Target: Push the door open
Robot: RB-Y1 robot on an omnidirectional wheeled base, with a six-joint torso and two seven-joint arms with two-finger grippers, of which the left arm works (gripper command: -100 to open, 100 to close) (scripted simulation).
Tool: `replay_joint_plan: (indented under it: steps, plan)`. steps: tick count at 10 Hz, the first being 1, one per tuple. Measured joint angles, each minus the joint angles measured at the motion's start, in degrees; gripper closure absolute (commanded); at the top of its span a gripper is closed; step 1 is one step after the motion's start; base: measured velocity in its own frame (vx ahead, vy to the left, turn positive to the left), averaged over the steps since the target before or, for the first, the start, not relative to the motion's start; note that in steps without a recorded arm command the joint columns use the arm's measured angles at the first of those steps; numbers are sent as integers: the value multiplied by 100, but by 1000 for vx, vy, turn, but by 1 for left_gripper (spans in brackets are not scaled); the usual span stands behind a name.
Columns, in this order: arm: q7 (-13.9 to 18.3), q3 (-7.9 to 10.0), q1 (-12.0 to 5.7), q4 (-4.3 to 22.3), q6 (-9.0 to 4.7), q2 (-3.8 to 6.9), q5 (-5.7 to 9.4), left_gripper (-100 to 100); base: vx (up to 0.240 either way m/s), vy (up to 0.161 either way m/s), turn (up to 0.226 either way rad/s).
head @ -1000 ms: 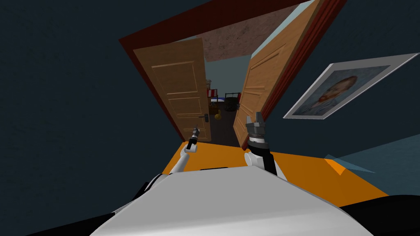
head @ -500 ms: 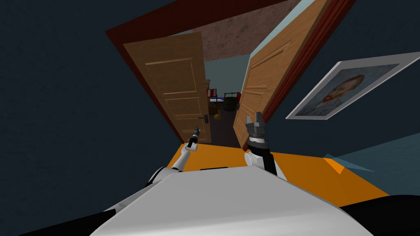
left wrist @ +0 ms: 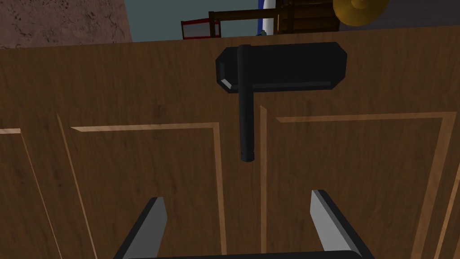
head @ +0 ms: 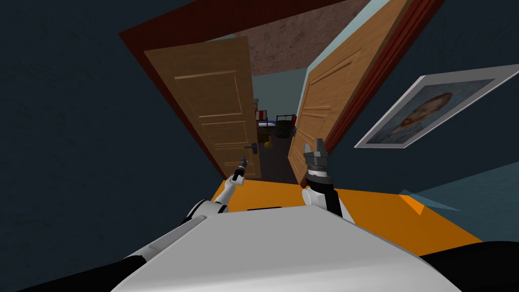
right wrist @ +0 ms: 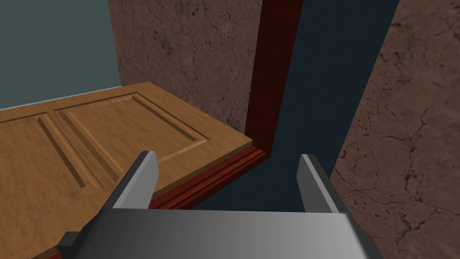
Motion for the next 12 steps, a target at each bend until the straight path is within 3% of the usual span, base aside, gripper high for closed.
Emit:
replay_joint_plan:
  steps: [2,12]
  plan:
    - [-5,-8,-180,283,8,6,0,-100,52,22,-14]
    - [-45,93,-195,354,-14,30,29,-100,184,-29,-25]
